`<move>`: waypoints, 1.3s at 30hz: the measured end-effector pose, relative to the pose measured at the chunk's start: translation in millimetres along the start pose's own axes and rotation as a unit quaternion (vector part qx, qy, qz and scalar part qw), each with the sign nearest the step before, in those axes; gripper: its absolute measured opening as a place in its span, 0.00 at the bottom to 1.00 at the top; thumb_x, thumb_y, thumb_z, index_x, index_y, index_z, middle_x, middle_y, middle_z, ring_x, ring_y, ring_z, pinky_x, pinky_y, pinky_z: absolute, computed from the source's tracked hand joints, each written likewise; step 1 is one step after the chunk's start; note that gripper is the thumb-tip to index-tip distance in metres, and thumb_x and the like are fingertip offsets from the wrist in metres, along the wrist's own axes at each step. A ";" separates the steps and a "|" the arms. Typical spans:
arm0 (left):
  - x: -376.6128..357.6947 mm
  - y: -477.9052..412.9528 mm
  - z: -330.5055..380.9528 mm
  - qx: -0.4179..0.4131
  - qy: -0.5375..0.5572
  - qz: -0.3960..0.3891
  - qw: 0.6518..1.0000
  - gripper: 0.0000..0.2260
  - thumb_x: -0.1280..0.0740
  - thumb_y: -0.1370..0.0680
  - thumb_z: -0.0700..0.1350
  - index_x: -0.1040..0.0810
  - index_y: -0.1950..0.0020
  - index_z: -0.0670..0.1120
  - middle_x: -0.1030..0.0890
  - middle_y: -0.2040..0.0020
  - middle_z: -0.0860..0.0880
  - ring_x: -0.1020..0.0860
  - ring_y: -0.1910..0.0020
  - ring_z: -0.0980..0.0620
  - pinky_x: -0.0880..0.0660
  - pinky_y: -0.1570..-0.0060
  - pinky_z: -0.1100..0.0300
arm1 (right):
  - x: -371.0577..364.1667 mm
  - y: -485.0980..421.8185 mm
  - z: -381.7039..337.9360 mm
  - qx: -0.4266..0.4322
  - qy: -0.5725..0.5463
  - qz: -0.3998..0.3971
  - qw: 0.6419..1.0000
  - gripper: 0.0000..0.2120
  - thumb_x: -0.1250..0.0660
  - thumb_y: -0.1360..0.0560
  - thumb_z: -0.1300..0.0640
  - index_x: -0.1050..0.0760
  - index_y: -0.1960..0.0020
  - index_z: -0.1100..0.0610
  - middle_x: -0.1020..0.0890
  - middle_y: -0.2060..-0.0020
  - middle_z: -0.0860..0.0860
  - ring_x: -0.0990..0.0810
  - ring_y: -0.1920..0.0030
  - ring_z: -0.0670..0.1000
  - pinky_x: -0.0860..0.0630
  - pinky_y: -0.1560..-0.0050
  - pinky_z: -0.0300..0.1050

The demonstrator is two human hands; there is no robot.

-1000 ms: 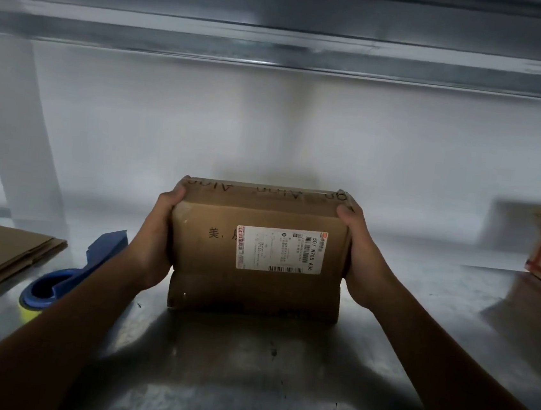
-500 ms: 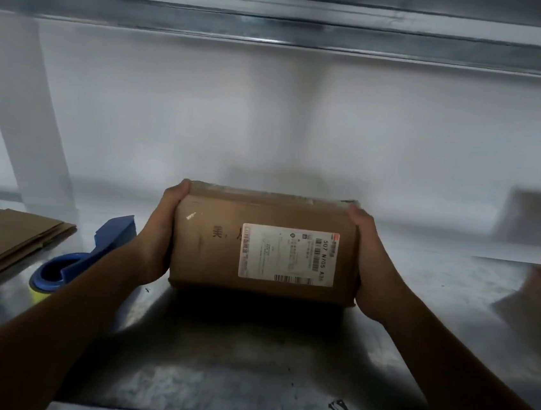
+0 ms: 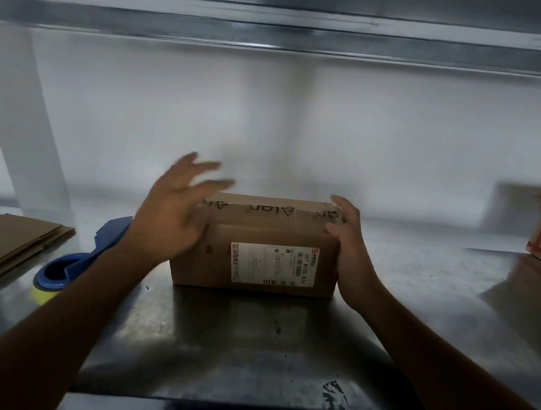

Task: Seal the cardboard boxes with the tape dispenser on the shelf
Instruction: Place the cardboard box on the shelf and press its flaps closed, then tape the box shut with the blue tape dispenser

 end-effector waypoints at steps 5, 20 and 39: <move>-25.6 4.6 24.6 0.074 -0.142 -0.158 0.974 0.28 0.57 0.18 0.66 0.27 0.27 0.59 0.23 0.29 0.55 0.26 0.31 0.49 0.32 0.32 0.50 | -0.3 -3.8 -7.8 0.035 0.091 0.004 0.995 0.18 0.43 0.19 0.59 0.19 0.42 0.42 0.27 0.33 0.40 0.22 0.38 0.43 0.23 0.45 0.39; 15.5 33.7 2.4 0.278 -0.126 -0.052 0.951 0.25 0.53 0.16 0.60 0.28 0.26 0.55 0.26 0.26 0.50 0.32 0.26 0.48 0.39 0.26 0.41 | -1.0 -10.0 -4.7 0.110 0.192 0.058 0.973 0.13 0.41 0.26 0.45 0.19 0.50 0.41 0.27 0.35 0.41 0.27 0.35 0.45 0.32 0.28 0.57; 88.8 128.5 -61.3 0.312 -0.308 -0.274 0.856 0.34 0.36 0.24 0.70 0.45 0.22 0.65 0.19 0.41 0.48 0.19 0.46 0.45 0.24 0.54 0.55 | -33.9 5.0 -0.4 0.094 0.147 0.065 0.983 0.12 0.40 0.19 0.54 0.18 0.43 0.48 0.28 0.30 0.43 0.25 0.35 0.50 0.28 0.34 0.49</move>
Point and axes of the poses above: each hand's wrist, its own y-axis away from the middle knuckle, its own x-axis out of the back of the hand, z = x × y, the point moved 4 cm from there along -y, towards the middle knuckle
